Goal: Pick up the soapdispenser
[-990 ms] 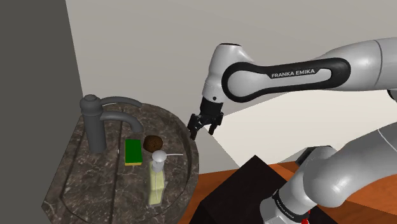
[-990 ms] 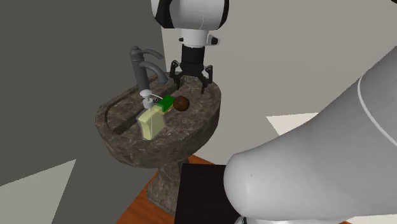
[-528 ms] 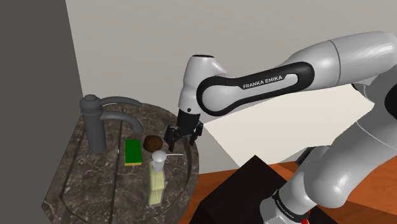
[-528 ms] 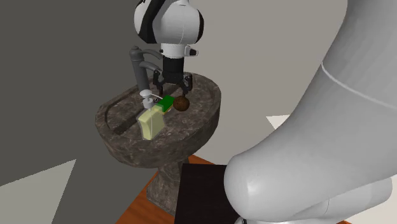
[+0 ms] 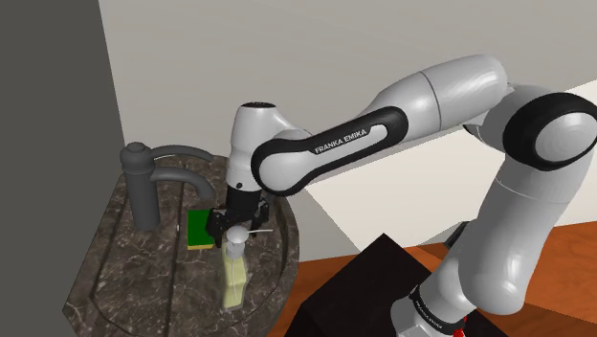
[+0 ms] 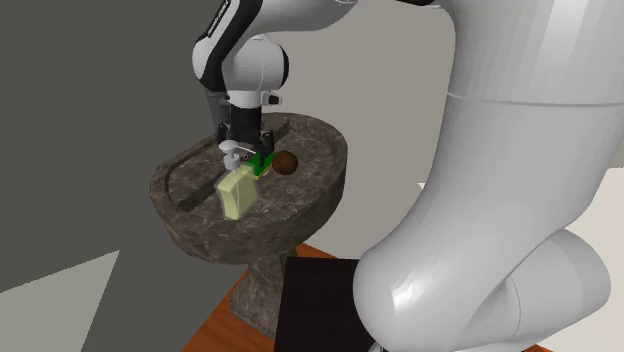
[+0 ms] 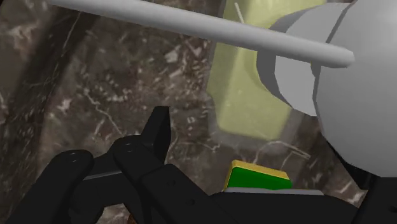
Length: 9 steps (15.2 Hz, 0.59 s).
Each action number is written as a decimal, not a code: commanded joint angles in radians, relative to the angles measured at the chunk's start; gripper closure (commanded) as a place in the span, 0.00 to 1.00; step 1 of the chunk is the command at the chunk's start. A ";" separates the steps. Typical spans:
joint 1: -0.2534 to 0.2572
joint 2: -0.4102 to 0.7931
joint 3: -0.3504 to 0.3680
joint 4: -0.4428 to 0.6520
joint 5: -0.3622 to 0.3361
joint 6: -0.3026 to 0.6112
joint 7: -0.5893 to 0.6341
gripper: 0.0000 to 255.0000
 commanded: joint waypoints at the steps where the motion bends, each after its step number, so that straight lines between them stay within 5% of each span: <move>1: 0.008 0.029 -0.002 0.010 -0.011 0.018 0.011 0.00; 9: 0.017 0.078 -0.010 -0.010 -0.030 0.083 0.014 0.00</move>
